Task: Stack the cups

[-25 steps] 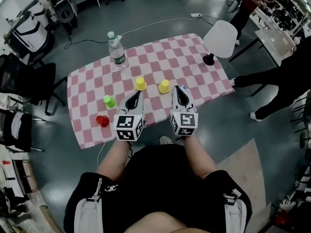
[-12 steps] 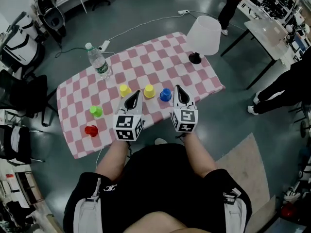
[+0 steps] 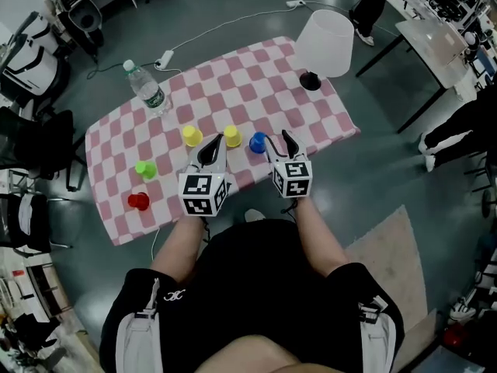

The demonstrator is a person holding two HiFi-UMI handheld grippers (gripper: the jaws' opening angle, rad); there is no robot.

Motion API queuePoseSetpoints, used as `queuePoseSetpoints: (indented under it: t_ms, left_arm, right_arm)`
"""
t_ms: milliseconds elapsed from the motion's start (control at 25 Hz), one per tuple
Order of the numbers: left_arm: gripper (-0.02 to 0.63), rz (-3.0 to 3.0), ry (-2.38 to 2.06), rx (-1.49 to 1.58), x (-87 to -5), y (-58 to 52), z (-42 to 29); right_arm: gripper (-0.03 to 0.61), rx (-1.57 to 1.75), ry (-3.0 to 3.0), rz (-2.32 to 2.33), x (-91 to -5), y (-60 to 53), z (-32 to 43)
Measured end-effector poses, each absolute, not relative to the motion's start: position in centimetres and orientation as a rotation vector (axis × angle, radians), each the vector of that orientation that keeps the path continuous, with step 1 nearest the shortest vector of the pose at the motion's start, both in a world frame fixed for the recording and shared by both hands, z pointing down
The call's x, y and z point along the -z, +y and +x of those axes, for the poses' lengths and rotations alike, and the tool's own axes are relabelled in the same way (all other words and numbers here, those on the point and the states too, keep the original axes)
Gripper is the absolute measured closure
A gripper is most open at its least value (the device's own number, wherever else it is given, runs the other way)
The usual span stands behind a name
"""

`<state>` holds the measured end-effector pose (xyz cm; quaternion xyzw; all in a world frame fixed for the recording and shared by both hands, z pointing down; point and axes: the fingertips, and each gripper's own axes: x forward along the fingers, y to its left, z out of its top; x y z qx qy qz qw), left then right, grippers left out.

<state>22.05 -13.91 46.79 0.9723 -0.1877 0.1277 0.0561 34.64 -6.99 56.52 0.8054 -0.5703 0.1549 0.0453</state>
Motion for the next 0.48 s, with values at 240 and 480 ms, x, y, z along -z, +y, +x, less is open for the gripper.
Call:
queuePoseSetpoints:
  t_ms: [240,480]
  left_arm:
    - [0.598,2.934,-0.608,-0.427,-47.7,-14.0,21.8]
    - [0.598,2.921,-0.686,-0.436,-47.7,-14.9,20.8]
  right_arm:
    - [0.343,-0.616,-1.799,2.325,-61.1,-7.8,33.3]
    - [0.327,-0.658,-1.794,2.245,-63.9,-9.1,32.6]
